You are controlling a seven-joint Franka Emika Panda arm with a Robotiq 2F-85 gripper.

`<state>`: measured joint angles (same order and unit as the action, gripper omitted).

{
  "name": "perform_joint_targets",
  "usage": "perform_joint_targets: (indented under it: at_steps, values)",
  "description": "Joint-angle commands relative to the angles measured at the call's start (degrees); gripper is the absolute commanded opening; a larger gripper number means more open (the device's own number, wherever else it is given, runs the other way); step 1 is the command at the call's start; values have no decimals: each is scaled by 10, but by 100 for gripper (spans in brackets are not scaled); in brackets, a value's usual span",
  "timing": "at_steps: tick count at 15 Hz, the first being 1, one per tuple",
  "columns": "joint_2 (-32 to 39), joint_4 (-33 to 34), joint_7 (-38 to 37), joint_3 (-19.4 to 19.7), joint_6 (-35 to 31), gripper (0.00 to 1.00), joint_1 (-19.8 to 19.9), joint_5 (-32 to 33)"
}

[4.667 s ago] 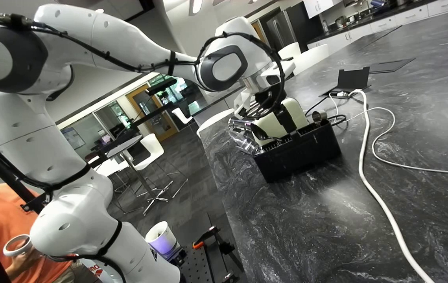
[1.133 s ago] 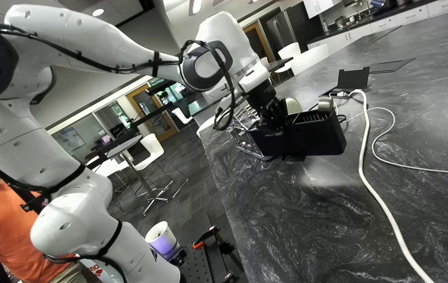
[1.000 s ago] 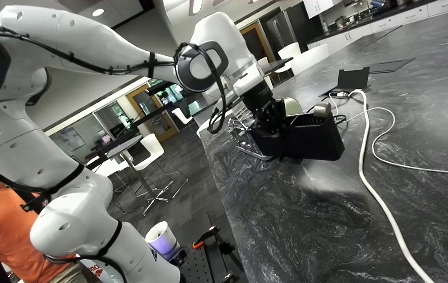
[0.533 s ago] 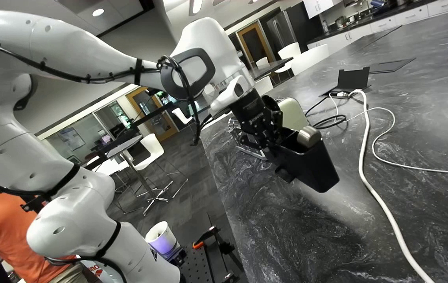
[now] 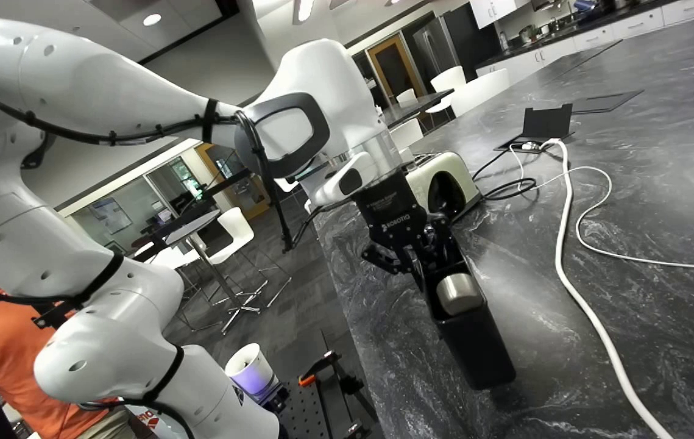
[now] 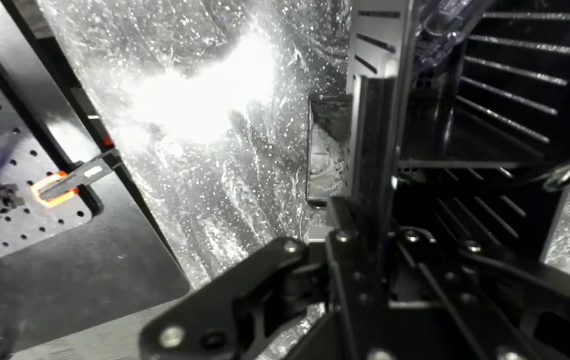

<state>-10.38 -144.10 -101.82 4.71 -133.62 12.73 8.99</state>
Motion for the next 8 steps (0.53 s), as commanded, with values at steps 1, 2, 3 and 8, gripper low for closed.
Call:
perform_joint_targets:
  at_steps: [1, 2, 3, 8]
  values:
    - [-4, -6, -44, 9, 8, 3, 14, 6]
    - [-1, -10, -53, 11, -2, 3, 16, 11]
    - [1, -14, -55, 15, -10, 3, 17, 7]
    - [20, -20, -89, 20, -36, 3, 17, 16]
